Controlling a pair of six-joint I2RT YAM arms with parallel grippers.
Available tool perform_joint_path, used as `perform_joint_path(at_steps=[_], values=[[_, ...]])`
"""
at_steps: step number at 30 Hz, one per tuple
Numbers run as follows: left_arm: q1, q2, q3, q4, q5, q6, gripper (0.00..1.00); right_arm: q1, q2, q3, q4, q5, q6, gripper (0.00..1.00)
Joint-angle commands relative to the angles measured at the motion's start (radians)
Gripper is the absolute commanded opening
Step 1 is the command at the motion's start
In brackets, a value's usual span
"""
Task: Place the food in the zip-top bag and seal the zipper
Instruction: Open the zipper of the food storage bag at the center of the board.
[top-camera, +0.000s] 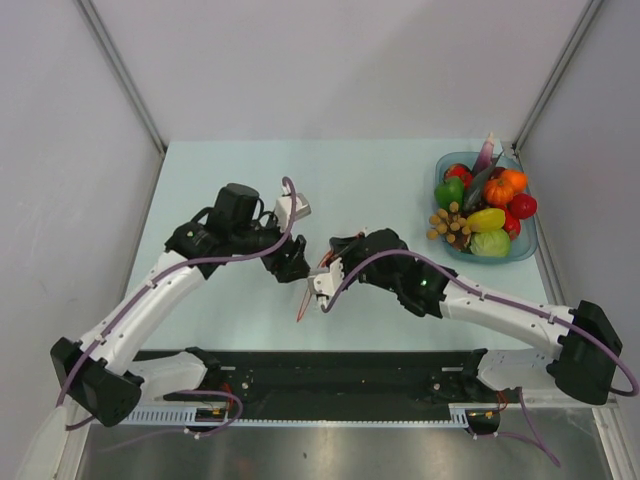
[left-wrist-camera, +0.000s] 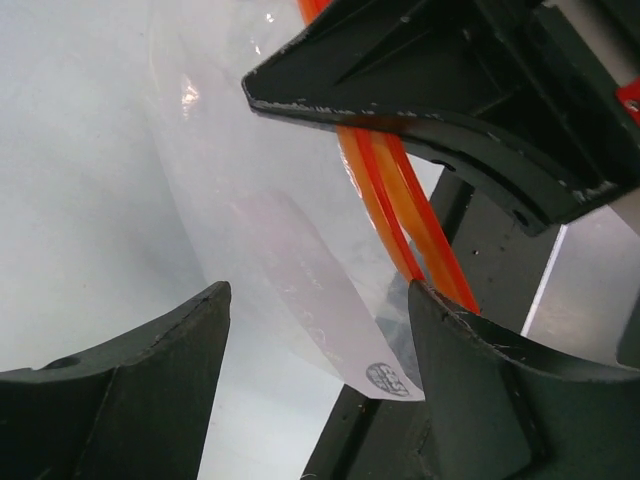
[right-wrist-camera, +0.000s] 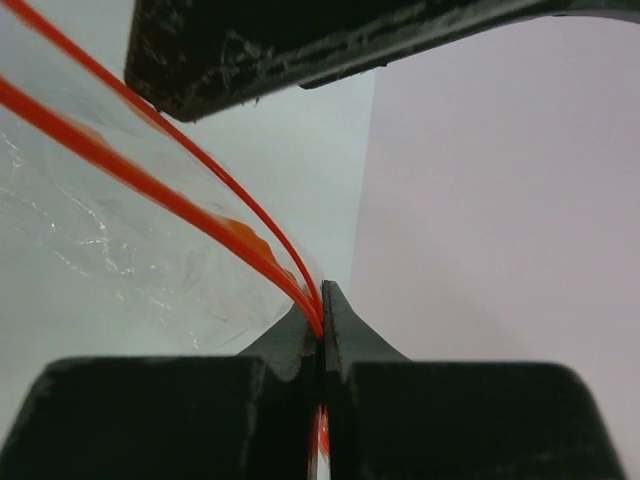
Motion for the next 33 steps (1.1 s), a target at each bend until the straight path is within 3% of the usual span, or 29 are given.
perform_joint_path(at_steps=[1,16,21,29,33], values=[[-0.018,0.012,0.016,0.037,-0.081,-0.035,0.74,0.028,0.003,0.048,0.012,0.032,0.013,0.0],[-0.018,-0.046,-0.004,0.042,0.058,-0.065,0.78,0.037,0.011,0.039,-0.028,0.072,0.008,0.0],[-0.018,-0.036,-0.018,0.04,0.035,-0.078,0.78,0.031,-0.003,0.033,-0.023,0.058,0.017,0.0],[-0.04,0.003,-0.035,0.062,-0.055,-0.084,0.7,0.032,-0.026,0.036,-0.023,0.02,0.039,0.0],[-0.041,0.017,-0.05,0.076,-0.086,-0.108,0.58,0.032,-0.055,0.022,-0.017,-0.024,0.05,0.0]])
